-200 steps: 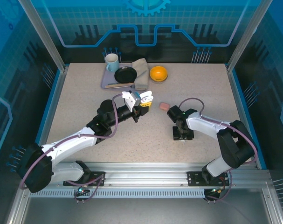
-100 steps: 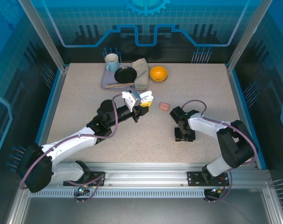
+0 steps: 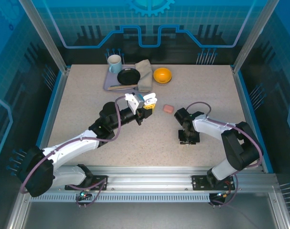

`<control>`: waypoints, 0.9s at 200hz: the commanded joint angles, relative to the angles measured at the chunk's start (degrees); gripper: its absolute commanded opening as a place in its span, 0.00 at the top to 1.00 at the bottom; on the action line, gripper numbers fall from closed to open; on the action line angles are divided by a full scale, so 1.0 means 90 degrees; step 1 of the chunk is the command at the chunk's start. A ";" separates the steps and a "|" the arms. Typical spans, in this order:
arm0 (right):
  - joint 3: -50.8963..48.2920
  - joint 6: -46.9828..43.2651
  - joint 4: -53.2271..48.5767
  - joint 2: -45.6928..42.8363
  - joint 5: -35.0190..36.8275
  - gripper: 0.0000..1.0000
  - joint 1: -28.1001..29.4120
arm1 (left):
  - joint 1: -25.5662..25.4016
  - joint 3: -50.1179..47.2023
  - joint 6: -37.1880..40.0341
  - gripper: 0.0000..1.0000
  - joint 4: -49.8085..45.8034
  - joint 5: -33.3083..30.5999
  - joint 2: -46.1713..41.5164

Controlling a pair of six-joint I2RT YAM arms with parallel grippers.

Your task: Insert wireless bluetooth earbuds into charging case

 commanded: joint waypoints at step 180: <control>-0.0081 -0.0114 0.1089 -0.2874 -0.0345 0.74 -0.0078 | -0.0033 0.0300 0.0084 1.00 -0.0185 -0.0098 -0.0028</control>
